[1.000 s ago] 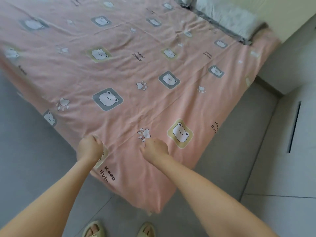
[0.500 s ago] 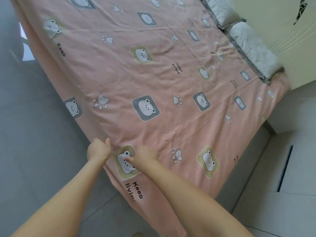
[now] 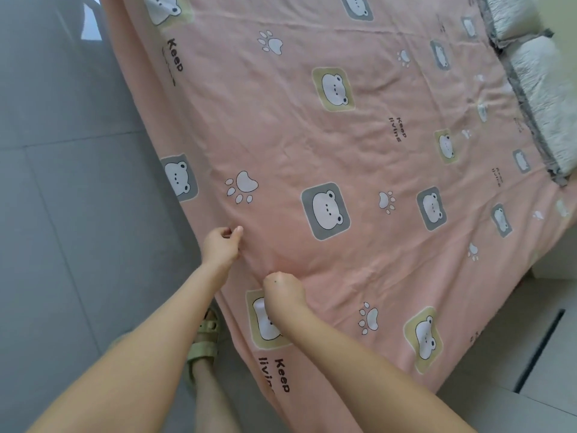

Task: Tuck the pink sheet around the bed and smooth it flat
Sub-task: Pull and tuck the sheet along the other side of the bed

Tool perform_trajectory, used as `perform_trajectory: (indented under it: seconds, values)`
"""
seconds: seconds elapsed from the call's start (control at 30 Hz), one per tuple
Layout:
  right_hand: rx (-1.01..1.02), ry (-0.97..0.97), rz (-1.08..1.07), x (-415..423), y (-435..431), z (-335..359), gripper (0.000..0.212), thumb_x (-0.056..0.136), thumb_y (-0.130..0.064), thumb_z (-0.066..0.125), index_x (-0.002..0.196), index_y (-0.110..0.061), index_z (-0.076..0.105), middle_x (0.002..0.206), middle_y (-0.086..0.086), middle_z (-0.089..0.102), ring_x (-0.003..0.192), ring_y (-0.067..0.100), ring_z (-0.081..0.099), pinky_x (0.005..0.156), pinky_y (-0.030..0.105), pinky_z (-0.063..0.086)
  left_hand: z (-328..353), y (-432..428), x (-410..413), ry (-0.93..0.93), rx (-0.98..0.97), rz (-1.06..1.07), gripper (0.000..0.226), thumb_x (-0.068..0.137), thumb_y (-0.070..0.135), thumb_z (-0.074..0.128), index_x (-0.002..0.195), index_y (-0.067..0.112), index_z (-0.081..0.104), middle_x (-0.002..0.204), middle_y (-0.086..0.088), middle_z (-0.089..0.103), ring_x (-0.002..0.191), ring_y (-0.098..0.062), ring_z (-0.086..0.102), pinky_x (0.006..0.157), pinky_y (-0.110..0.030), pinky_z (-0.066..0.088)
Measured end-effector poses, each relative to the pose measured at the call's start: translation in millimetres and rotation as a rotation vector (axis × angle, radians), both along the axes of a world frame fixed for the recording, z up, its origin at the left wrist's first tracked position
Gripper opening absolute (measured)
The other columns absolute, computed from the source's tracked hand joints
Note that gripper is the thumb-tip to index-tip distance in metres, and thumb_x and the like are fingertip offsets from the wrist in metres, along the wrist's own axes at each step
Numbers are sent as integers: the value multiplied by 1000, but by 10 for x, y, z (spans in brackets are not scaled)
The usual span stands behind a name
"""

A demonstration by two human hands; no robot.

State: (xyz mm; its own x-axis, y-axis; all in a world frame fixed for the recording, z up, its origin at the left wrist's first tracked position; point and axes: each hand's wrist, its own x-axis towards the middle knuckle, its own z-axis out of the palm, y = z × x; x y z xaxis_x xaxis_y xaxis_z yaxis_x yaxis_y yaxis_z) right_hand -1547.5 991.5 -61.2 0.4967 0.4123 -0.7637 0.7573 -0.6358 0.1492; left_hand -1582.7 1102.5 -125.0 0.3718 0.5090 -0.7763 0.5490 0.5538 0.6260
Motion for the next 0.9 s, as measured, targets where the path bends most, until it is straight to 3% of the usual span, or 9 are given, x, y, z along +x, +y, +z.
perform_trajectory:
  seconds: [0.1,0.17,0.3,0.4,0.5,0.57,0.63,0.77,0.9]
  values:
    - [-13,23,36,60,12,-24,35,76,10,56,58,-10,33,84,13,63,88,33,61,54,27,34,-36,47,18,91,177,-87,23,92,15,50,85,0,66,88,-19,68,90,-34,64,79,-34,47]
    - [-9,40,50,94,26,-33,42,76,9,55,56,-13,25,91,14,65,90,33,62,50,26,30,-41,74,15,107,243,-157,22,91,12,49,83,0,65,87,-17,69,90,-33,62,76,-33,45]
    - [-19,46,64,117,94,34,38,76,6,53,55,-14,29,61,5,45,73,29,51,43,23,21,-8,162,-2,135,354,-256,16,88,11,48,80,7,61,88,-12,67,85,-29,57,66,-27,36]
    - [11,33,87,100,111,78,38,77,2,52,53,-14,28,58,4,40,69,29,47,43,23,20,-5,210,-14,110,363,-269,13,86,12,49,78,12,59,87,-10,66,83,-26,56,65,-26,34]
    - [55,61,99,88,111,43,38,78,1,51,52,-13,26,53,2,30,66,29,41,41,26,15,-77,215,28,119,292,-266,26,94,24,47,101,3,61,105,-15,65,101,-32,58,74,-29,39]
    - [62,90,96,102,97,-18,35,76,1,49,53,-12,27,54,5,36,66,29,41,42,28,17,-138,186,66,107,175,-220,33,96,26,44,110,-1,57,112,-18,63,102,-35,60,85,-34,46]
    - [67,104,104,128,65,-82,31,74,0,48,53,-12,28,61,9,49,66,29,41,48,28,23,-180,136,91,81,156,-152,28,96,22,44,96,-2,58,103,-18,65,92,-33,61,76,-33,44]
    - [48,112,158,183,46,-168,28,72,-1,47,54,-13,29,56,0,39,65,29,43,43,26,20,-184,101,105,81,334,-103,30,93,12,48,64,10,41,73,-11,54,73,-25,41,60,-31,21]
    - [-28,137,211,255,155,-183,24,73,-1,49,57,-11,35,68,3,49,70,28,47,51,25,30,-105,155,5,77,568,-157,42,91,8,46,58,17,22,68,-6,39,67,-26,36,57,-33,14]
